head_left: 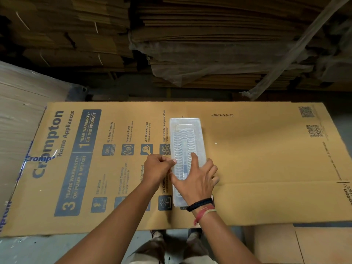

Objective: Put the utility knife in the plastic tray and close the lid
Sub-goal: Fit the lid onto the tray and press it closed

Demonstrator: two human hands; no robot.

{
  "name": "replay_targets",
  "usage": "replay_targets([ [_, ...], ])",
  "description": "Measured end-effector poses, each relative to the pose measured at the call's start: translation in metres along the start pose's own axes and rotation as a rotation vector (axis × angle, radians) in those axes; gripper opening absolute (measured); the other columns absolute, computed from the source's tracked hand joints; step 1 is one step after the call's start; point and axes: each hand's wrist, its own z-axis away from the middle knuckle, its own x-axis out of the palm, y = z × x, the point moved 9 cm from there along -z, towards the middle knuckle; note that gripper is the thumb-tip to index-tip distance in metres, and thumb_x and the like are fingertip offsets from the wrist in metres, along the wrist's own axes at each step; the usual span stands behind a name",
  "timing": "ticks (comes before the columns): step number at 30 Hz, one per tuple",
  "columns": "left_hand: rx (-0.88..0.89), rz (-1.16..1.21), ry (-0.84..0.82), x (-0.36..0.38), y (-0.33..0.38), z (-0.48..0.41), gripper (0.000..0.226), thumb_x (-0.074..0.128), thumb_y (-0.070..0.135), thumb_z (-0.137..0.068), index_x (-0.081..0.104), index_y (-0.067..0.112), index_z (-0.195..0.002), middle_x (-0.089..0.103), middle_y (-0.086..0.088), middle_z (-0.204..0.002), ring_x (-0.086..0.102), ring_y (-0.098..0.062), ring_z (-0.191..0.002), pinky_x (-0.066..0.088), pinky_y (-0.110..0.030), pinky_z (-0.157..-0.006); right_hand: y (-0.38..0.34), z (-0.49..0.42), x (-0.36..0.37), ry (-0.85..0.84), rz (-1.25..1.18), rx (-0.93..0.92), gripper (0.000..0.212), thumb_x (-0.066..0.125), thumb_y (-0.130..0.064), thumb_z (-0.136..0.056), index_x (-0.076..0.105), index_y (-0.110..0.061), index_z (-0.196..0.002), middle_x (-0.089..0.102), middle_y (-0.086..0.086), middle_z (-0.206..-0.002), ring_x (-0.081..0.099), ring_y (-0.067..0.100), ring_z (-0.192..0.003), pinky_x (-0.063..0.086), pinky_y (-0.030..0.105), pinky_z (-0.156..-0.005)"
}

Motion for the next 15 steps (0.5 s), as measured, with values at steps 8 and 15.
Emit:
replay_targets([
  [8, -0.099, 0.001, -0.021, 0.005, -0.011, -0.007, 0.016, 0.080, 0.007, -0.077, 0.064, 0.003, -0.077, 0.070, -0.016, -0.081, 0.066, -0.028, -0.071, 0.058, -0.041, -0.074, 0.016, 0.006, 0.005, -0.095, -0.242, 0.001, 0.103, 0.064, -0.070, -0.061, 0.023, -0.025, -0.144, 0.036, 0.010, -0.135, 0.034, 0.030, -0.123, 0.036, 0.048, -0.100],
  [15, -0.139, 0.053, -0.022, 0.013, -0.020, -0.009, 0.021, 0.072, 0.007, -0.086, 0.058, 0.010, -0.071, 0.064, -0.005, -0.075, 0.058, -0.016, -0.065, 0.049, -0.029, -0.062, 0.101, 0.035, 0.019, -0.272, -0.777, 0.290, 0.006, 0.065, -0.018, -0.087, 0.062, -0.019, -0.082, 0.068, 0.003, -0.082, 0.066, 0.028, -0.081, 0.055, 0.037, -0.072],
])
